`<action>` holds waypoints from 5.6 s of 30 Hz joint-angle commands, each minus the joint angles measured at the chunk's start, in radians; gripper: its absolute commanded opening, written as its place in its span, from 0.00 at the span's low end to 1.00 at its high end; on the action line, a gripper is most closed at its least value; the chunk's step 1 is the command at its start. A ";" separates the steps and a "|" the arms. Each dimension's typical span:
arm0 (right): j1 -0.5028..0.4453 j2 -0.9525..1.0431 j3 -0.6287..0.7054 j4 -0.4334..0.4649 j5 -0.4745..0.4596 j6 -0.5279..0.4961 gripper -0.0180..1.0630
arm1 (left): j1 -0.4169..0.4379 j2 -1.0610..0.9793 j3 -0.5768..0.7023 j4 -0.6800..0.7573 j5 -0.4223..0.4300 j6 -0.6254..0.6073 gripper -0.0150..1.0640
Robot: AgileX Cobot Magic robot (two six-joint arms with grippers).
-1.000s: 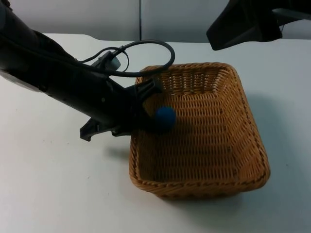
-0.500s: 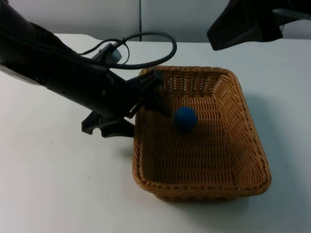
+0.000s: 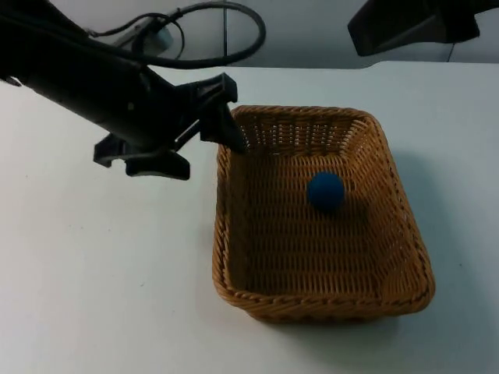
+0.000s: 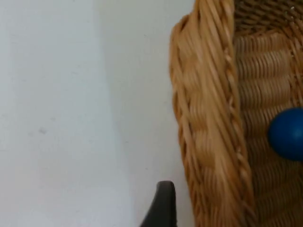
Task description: Pick up the basket with the left hand and place the ball into the basket with the right hand.
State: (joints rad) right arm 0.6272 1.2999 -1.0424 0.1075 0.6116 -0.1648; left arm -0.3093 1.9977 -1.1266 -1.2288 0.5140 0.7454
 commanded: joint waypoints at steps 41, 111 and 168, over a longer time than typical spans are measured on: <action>0.002 -0.809 0.450 -0.014 0.106 0.009 0.74 | 0.086 -1.573 0.640 0.544 0.147 -0.341 0.70; 0.005 -1.300 0.534 -0.140 0.469 0.180 0.99 | 0.086 -1.998 0.613 1.175 0.564 -0.698 0.90; -0.619 -1.300 0.534 -0.133 0.467 0.185 0.99 | 0.086 -1.998 0.613 1.175 0.564 -0.701 0.90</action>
State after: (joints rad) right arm 0.0160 0.0019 -0.5167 -0.0272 1.0885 0.0189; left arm -0.2237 0.0046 -0.5225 -0.0543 1.0903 0.0501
